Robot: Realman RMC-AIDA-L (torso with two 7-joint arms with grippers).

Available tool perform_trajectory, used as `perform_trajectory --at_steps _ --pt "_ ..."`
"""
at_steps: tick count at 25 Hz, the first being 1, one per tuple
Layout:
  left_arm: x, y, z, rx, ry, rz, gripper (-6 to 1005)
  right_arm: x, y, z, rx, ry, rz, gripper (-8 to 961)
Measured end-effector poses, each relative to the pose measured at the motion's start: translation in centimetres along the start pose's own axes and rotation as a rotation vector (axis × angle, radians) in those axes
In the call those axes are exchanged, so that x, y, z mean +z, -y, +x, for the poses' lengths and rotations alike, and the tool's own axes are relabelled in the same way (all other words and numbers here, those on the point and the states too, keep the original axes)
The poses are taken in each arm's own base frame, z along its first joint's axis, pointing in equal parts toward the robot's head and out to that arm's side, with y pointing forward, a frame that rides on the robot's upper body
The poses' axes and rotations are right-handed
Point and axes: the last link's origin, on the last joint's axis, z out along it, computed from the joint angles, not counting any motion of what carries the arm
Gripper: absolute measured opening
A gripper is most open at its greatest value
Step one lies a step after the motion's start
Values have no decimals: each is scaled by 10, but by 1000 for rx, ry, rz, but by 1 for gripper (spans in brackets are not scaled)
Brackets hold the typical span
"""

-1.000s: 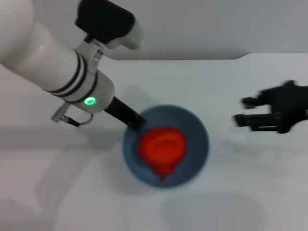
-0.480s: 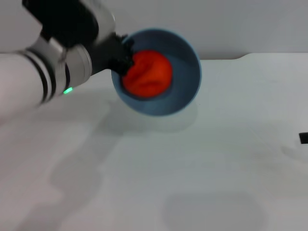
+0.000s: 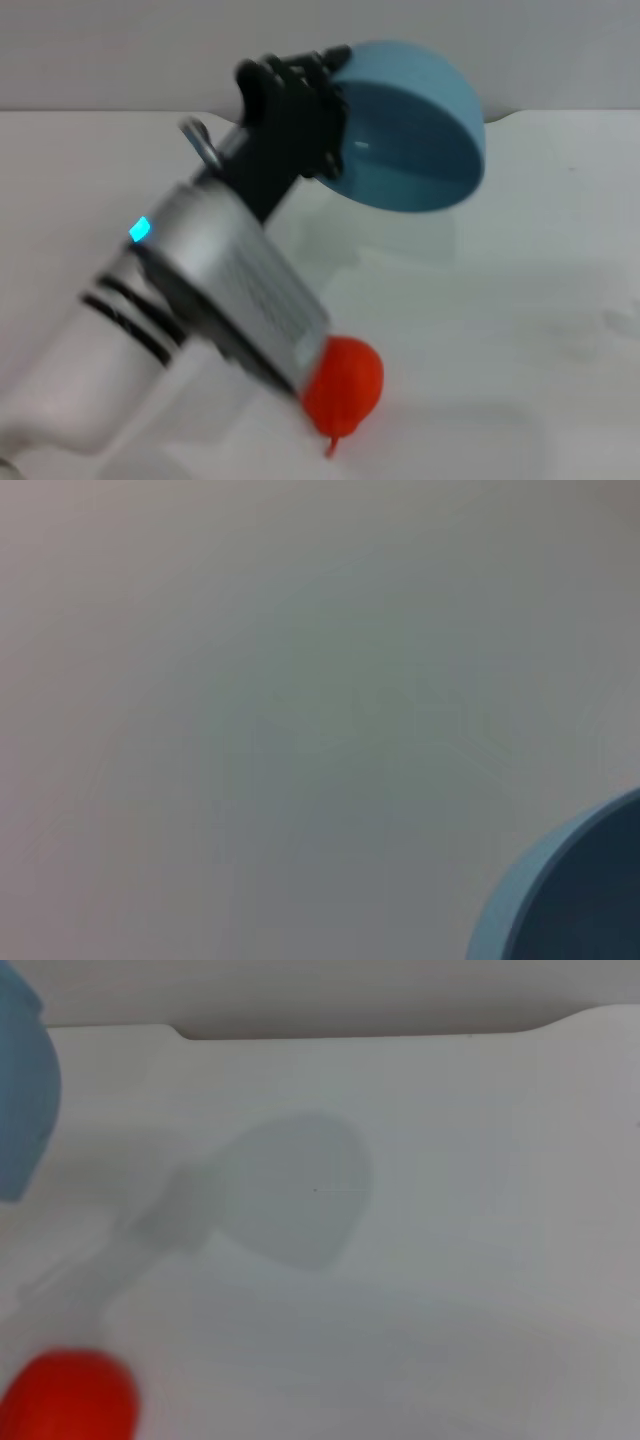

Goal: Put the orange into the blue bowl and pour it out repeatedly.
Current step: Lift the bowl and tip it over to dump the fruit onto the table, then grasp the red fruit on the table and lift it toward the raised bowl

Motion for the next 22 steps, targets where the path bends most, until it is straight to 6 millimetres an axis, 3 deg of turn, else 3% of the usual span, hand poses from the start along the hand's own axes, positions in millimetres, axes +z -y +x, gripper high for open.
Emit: perform_trajectory --at_steps 4,6,12,22 --pt "-4 -24 1 128 -53 23 -1 1 0 1 4 -2 -3 457" --pt "0 -23 -1 102 -36 44 -1 1 -1 1 3 -3 -4 457" --pt "21 16 -9 -215 101 74 -1 8 -5 -4 -13 -8 -33 457" --pt "29 78 -47 -766 283 -309 -2 27 -21 -18 -147 -35 -93 456"
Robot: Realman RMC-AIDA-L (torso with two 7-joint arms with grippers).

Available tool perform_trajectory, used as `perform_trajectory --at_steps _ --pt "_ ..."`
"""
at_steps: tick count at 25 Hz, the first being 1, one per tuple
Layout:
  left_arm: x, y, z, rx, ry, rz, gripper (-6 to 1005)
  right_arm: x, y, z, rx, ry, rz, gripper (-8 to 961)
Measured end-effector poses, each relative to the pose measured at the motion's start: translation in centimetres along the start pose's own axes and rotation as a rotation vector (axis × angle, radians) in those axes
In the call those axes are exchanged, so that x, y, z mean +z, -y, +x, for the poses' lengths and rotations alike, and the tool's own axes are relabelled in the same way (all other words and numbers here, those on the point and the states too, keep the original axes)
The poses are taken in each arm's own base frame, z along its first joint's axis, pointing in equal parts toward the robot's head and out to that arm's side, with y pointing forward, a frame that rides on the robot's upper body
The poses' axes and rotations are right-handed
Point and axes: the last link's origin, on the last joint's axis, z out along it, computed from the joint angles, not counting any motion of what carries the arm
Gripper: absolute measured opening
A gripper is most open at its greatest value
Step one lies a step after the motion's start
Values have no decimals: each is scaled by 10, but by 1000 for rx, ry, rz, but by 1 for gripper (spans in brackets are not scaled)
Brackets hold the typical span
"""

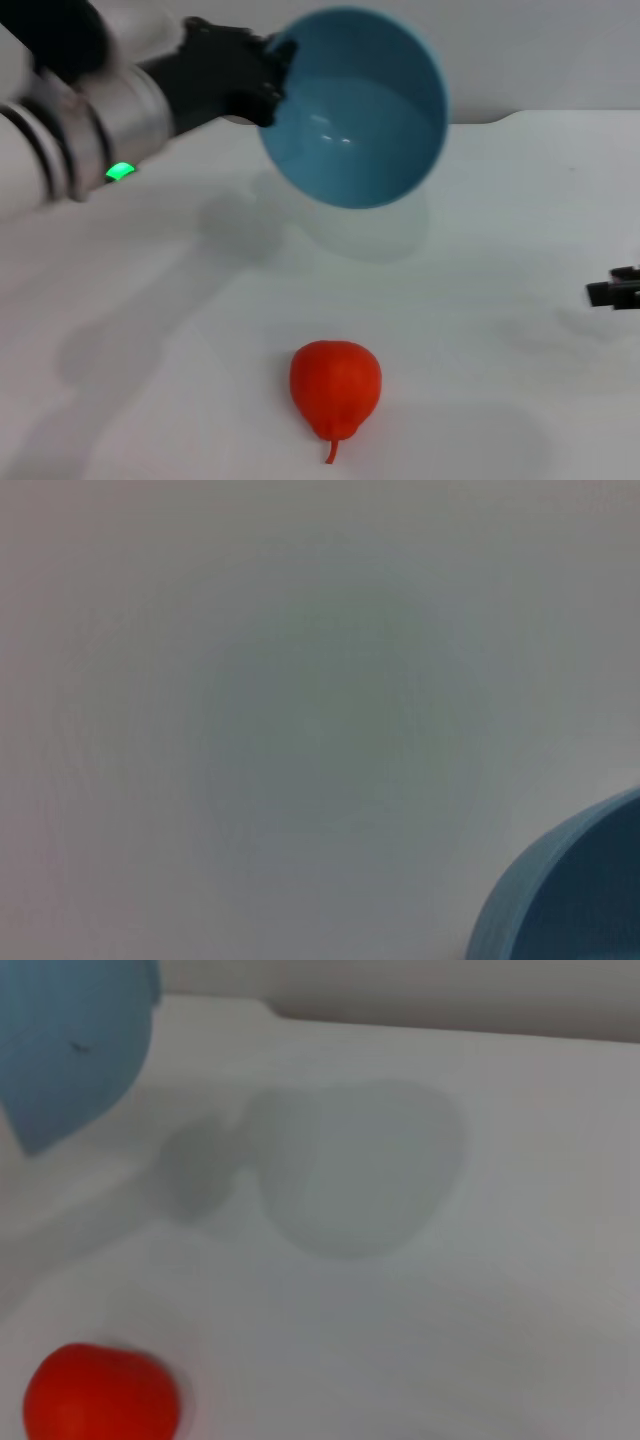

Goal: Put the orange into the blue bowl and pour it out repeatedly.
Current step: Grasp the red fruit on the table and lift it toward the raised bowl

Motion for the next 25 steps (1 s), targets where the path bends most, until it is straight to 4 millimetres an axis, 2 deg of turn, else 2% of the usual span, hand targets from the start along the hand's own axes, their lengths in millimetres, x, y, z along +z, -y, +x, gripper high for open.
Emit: perform_trajectory --at_steps 7,9,13,18,20,25 --pt "-33 39 -3 -298 240 -161 -2 19 -26 -19 -225 61 -120 456" --pt "-45 48 -6 -385 302 -178 -2 31 -42 -23 -351 69 -192 456" --pt "-67 62 -13 -503 344 -150 -1 45 -55 -28 -425 38 -240 457" --pt "-91 69 -34 -574 470 -114 -1 74 -79 -38 -513 -61 -342 457" --pt "-97 69 -43 -587 560 -98 -2 87 -88 -42 -551 -102 -366 535" --pt "-105 64 -54 -605 667 -106 -2 111 -104 -51 -629 -160 -377 537"
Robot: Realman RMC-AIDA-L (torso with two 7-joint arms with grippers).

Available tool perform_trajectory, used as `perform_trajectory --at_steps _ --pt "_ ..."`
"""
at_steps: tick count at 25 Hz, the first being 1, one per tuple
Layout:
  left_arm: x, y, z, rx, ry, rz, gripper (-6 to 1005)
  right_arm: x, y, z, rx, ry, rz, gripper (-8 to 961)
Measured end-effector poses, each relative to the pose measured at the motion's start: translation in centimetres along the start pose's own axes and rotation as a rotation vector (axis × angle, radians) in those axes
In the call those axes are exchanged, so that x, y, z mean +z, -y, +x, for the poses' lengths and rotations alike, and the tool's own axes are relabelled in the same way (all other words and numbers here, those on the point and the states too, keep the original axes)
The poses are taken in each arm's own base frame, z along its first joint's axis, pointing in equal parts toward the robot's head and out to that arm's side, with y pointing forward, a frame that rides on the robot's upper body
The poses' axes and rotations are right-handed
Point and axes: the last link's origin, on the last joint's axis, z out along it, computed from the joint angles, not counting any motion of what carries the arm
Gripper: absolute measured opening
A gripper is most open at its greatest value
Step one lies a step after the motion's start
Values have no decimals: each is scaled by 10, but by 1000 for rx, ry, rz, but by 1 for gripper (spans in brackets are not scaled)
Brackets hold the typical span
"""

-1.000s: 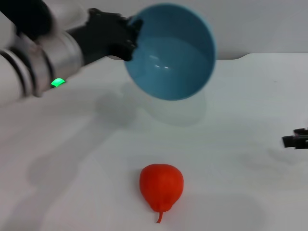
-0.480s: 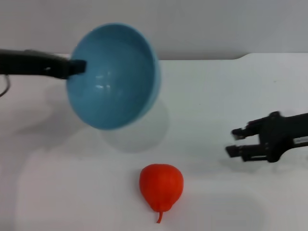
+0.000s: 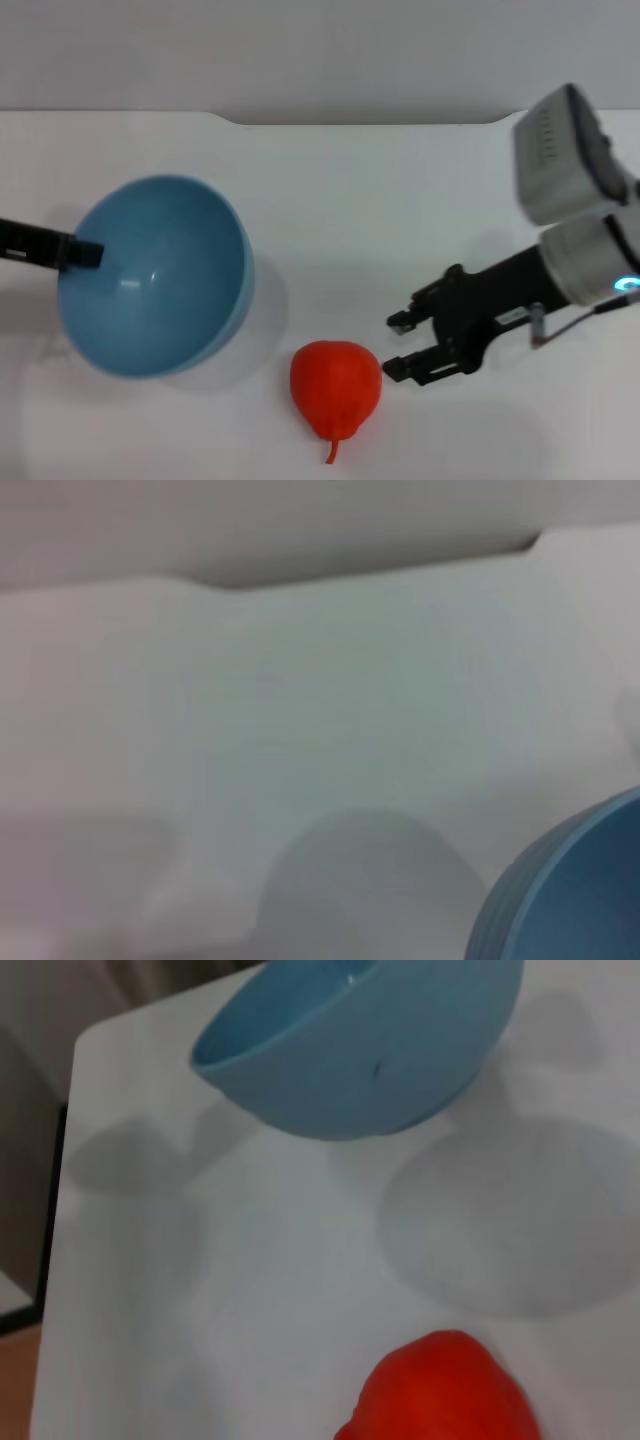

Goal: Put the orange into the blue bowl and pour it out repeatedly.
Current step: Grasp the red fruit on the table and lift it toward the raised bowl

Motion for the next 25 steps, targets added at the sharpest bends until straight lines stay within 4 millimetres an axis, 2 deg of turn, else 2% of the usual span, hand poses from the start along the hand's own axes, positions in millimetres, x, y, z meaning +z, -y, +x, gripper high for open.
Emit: perform_trajectory --at_steps 7,15,22,25 --pt "0 1 -9 -19 25 -5 -1 23 0 -7 -47 -34 22 539" --pt "2 0 -9 -12 28 -6 -2 56 -5 -7 -31 -29 16 480" --pt "6 -5 -7 10 41 -14 -2 78 -6 1 -47 -68 55 429" --pt "7 -6 -7 15 46 -17 -2 79 -7 5 -40 -70 59 407"
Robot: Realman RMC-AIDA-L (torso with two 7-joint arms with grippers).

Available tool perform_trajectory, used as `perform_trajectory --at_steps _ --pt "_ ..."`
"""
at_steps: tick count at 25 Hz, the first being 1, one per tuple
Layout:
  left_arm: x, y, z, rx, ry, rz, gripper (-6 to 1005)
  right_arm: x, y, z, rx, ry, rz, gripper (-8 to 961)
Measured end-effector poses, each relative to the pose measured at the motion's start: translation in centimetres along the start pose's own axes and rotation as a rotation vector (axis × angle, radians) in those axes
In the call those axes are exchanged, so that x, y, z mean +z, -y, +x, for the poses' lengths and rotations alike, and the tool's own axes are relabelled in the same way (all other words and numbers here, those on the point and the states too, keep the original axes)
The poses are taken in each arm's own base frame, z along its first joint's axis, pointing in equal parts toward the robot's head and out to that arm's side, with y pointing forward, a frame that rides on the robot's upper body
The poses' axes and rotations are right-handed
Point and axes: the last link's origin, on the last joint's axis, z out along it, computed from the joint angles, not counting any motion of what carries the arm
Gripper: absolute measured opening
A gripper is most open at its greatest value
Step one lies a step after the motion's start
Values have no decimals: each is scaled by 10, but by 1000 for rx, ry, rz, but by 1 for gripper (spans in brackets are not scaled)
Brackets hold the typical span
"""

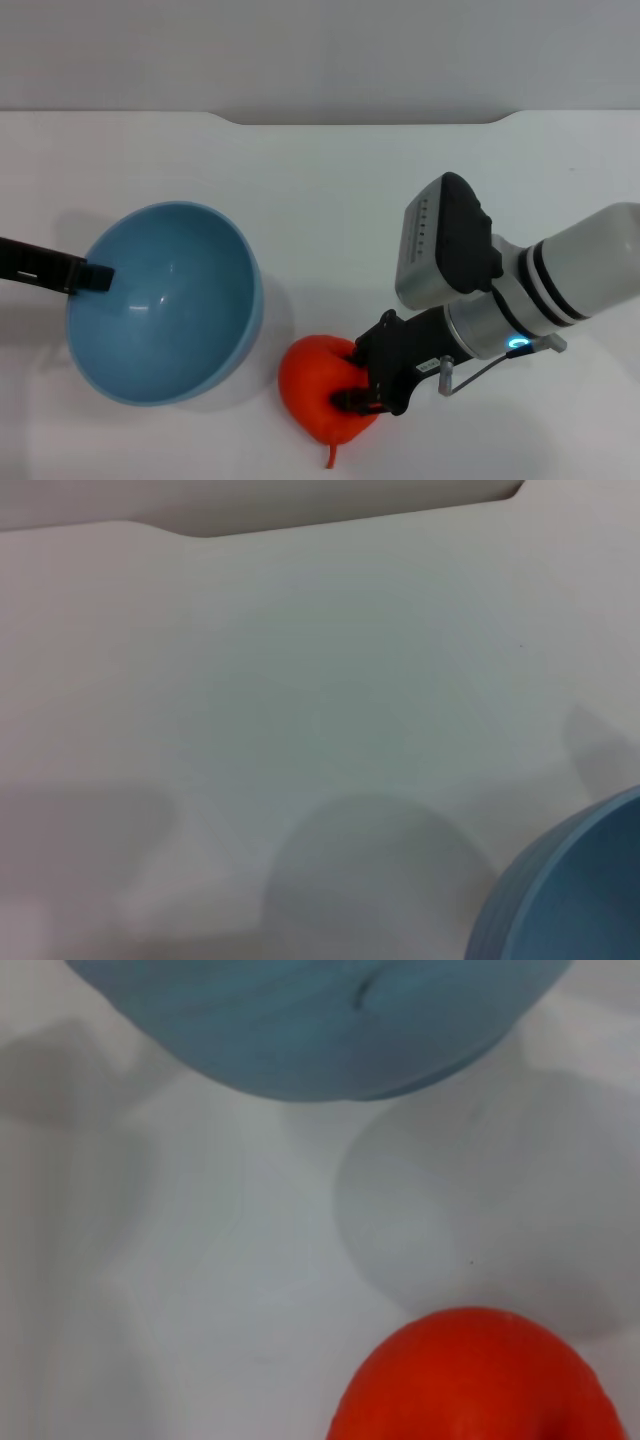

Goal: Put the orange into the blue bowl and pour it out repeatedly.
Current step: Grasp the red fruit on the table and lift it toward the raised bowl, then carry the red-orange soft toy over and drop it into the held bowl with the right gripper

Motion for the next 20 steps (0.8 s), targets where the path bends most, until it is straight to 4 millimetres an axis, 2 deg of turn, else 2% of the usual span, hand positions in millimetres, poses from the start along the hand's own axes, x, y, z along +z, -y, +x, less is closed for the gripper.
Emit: perform_trajectory --at_steps 5,9,12,16,20 --pt "1 -1 1 5 2 -1 -1 -9 5 3 40 40 21 271" --pt "3 -4 3 18 2 -2 -1 -28 8 7 81 118 65 210" --pt "8 -7 7 39 6 -7 -1 -55 10 12 114 191 109 175" --pt "19 -15 13 69 26 -26 -2 -95 10 29 156 263 171 129" --pt "42 -30 22 114 80 -62 -2 -130 7 45 181 308 224 94"
